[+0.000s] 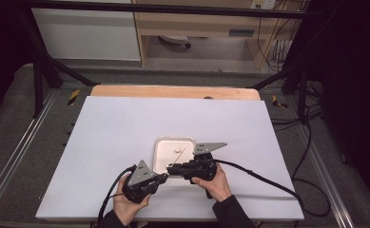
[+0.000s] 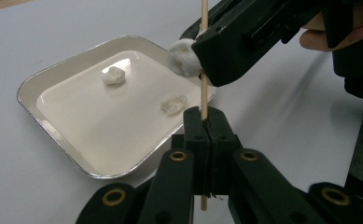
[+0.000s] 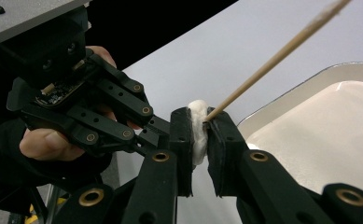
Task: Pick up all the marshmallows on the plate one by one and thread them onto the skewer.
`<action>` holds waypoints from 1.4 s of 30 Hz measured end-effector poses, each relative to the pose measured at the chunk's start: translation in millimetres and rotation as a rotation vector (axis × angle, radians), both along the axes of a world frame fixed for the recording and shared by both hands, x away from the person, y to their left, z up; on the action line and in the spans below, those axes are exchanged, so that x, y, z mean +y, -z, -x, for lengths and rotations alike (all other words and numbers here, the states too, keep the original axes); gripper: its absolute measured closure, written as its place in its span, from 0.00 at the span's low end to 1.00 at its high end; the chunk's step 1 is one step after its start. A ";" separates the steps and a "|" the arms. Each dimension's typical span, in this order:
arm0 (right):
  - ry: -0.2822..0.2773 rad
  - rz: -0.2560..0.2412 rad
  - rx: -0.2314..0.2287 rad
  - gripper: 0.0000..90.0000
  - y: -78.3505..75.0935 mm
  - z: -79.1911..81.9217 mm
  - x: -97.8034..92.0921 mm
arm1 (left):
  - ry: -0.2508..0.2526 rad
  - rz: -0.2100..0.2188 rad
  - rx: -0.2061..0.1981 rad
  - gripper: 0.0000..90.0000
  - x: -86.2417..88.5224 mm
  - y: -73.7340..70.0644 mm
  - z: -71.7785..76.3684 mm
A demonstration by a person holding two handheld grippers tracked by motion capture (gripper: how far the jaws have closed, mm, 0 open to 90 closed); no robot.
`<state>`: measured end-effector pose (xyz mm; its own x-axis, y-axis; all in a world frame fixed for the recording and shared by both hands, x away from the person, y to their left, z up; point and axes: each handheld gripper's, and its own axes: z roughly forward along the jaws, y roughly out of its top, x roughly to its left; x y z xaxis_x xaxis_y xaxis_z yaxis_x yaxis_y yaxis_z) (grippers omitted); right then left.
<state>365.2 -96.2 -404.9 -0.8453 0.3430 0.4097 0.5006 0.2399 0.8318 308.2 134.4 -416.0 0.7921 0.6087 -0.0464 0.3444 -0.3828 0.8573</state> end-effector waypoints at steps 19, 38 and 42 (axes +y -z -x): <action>0.210 0.238 -0.150 0.17 -9.2 -16.1 -17.4 | -0.059 0.040 0.057 0.98 31.2 3.2 -7.6; 0.163 0.442 -0.108 0.64 43.1 -27.3 2.7 | -0.070 0.049 0.079 0.98 37.7 6.0 -9.9; 0.150 0.452 -0.126 0.71 44.1 -27.4 2.7 | -0.070 0.048 0.079 0.98 37.4 6.2 -10.0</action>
